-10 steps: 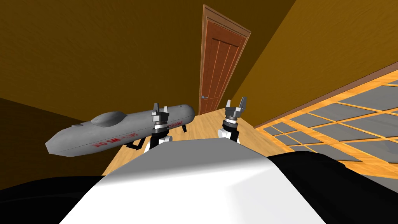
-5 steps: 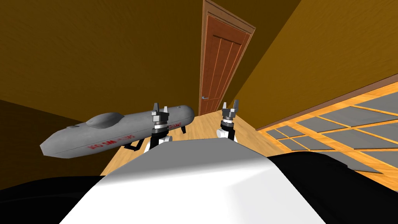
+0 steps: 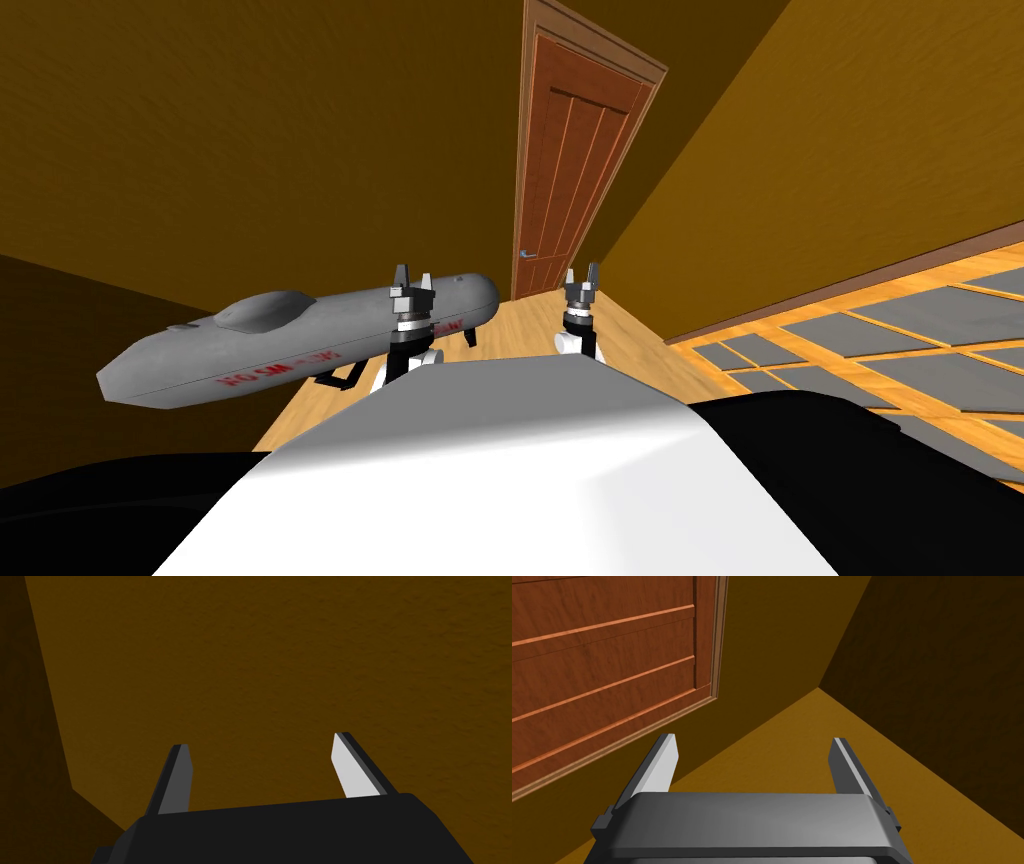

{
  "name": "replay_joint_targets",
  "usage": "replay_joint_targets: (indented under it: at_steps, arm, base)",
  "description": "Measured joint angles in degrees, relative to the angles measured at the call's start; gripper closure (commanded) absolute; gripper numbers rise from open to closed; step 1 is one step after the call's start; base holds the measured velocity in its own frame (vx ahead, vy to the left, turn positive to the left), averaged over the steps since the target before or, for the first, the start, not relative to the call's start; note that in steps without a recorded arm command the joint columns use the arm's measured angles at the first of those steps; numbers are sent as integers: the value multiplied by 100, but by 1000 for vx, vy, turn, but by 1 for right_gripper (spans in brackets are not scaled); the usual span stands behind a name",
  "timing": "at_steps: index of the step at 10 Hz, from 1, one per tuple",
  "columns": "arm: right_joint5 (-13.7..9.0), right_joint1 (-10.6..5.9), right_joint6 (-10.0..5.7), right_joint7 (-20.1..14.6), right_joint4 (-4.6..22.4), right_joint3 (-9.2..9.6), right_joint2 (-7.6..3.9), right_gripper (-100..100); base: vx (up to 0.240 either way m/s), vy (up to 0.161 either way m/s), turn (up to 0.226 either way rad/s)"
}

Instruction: Pull the door open

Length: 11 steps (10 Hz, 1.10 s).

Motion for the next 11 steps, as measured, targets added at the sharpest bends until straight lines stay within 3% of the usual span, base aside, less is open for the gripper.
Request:
replay_joint_targets:
  at_steps: [8,9,11]
  arm:
    - [-49,-356,-156,-63,1141,59,-207,-100]
    - [-81,-422,-153,-99,1282,25,-273,-100]
    - [-79,-502,-164,-99,1550,67,-287,-100]
  base:
    - [88,-67,49]
    - [90,-73,52]
    - [101,-54,55]
